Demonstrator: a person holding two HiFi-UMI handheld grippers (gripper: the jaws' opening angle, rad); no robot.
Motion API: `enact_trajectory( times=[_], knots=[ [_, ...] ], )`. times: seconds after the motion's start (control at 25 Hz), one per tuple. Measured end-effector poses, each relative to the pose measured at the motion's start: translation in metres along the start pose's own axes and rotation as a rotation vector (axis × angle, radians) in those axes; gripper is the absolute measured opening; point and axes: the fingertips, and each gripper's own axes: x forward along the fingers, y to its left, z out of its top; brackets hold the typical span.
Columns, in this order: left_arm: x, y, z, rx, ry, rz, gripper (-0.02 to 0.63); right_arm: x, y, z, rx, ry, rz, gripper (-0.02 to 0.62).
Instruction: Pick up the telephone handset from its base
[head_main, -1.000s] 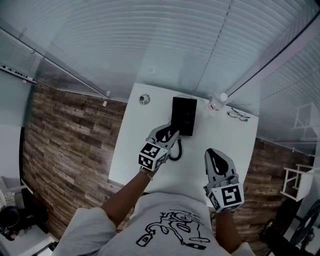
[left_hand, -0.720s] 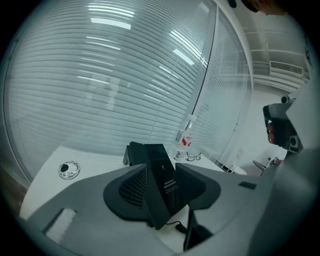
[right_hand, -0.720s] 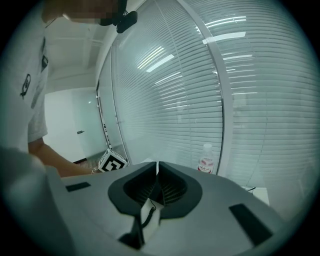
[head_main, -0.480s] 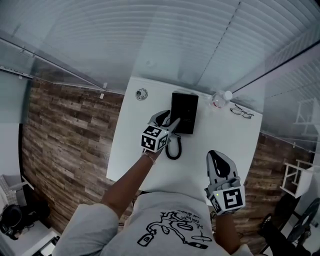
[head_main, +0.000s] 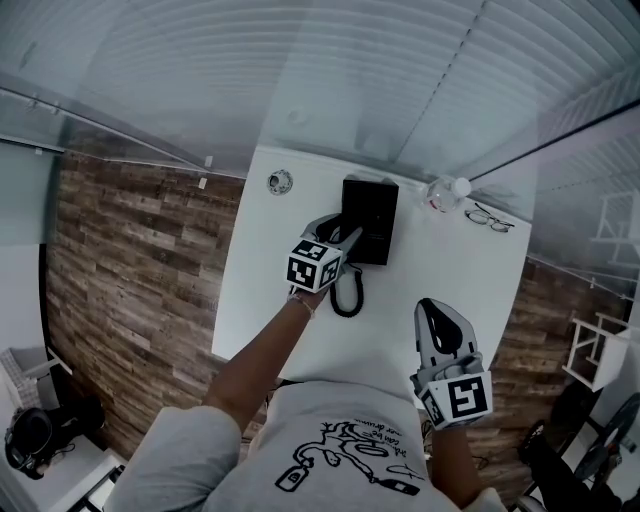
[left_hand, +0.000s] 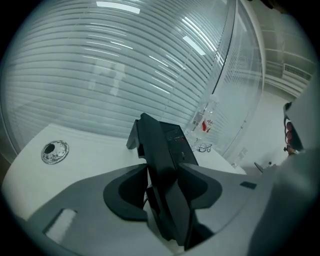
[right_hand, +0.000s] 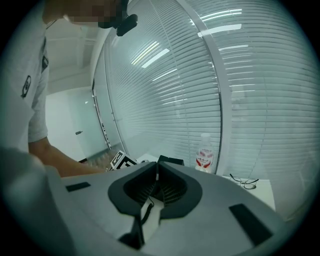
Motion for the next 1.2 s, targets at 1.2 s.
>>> enact_trajectory(
  times=[1.2],
  knots=[
    [-0.134, -0.077, 0.089, -0.042, -0.323, -0.019, 0.071, -0.058, 0.016, 0.053, -0.093, -0.147, -0.023, 0.012]
  ],
)
